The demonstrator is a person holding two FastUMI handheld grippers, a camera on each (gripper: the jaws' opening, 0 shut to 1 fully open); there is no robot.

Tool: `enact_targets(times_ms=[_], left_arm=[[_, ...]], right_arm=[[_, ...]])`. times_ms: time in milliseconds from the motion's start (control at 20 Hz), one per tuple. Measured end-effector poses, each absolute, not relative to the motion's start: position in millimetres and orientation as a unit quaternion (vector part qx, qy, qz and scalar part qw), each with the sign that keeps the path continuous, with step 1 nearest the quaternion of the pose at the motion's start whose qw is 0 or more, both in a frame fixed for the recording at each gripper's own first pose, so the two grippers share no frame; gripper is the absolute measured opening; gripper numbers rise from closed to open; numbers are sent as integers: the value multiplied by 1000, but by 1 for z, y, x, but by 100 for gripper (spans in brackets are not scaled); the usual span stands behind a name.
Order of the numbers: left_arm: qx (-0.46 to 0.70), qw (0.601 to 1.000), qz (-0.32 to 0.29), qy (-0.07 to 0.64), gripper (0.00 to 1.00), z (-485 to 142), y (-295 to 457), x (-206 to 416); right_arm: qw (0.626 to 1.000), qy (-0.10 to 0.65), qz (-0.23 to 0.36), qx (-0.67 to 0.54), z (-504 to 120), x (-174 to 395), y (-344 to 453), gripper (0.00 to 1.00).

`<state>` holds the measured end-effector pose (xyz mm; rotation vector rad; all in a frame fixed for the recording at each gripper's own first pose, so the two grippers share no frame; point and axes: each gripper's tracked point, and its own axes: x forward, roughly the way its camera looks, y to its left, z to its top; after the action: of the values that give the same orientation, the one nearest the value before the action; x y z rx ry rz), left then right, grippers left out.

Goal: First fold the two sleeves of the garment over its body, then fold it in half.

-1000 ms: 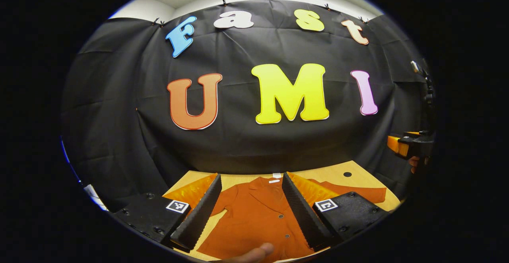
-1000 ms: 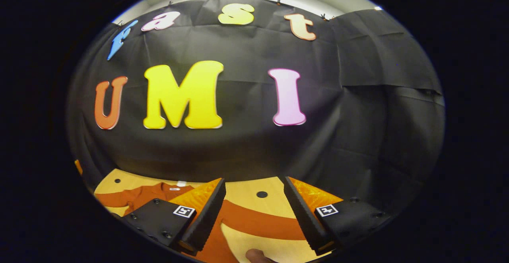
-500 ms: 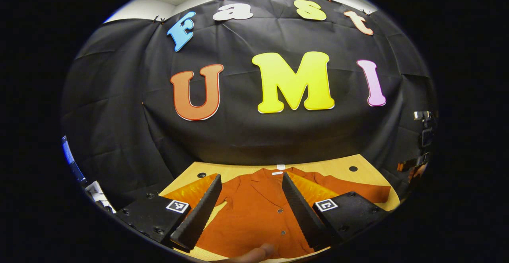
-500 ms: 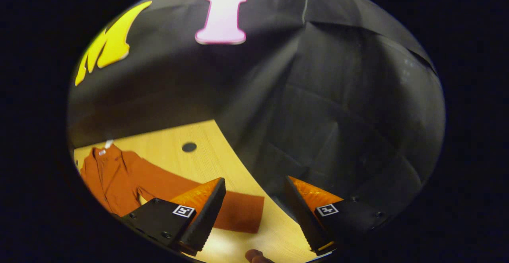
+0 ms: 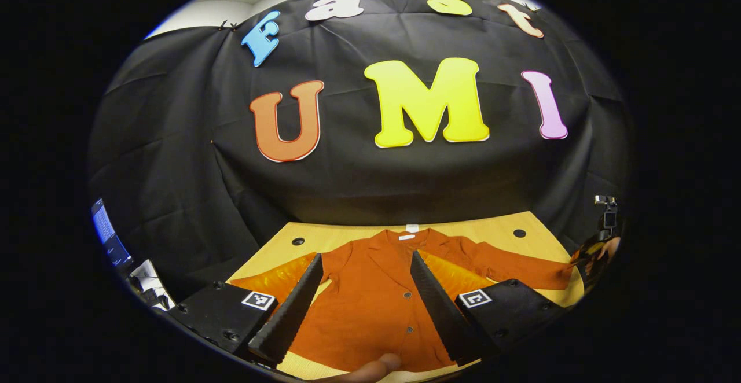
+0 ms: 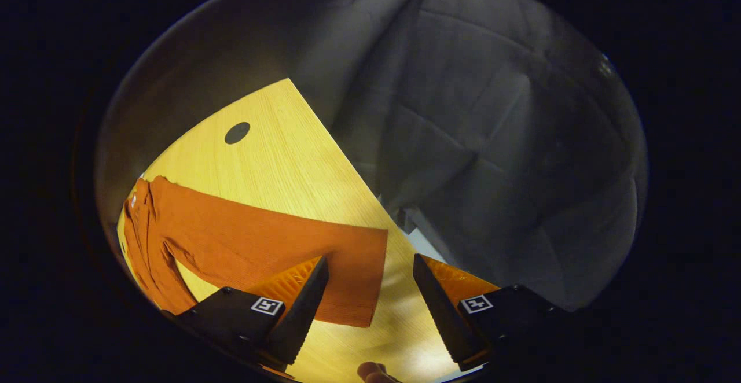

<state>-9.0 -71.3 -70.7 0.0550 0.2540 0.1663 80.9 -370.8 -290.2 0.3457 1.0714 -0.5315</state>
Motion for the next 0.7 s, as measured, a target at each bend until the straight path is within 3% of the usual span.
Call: enact_targets(times_ms=[300, 450, 650, 700], left_arm=[[2, 982, 112, 151, 99, -90, -67, -16], [10, 981, 118, 153, 99, -92, -67, -18], [5, 979, 130, 157, 99, -98, -65, -20], [4, 978, 133, 161, 99, -100, -64, -23]], right_arm=[[739, 557, -240, 293, -305, 71, -347, 96], [738, 573, -237, 266, -310, 70, -352, 92], [729, 597, -227, 247, -306, 73, -349, 96], [729, 592, -216, 266, -302, 80, -344, 92]])
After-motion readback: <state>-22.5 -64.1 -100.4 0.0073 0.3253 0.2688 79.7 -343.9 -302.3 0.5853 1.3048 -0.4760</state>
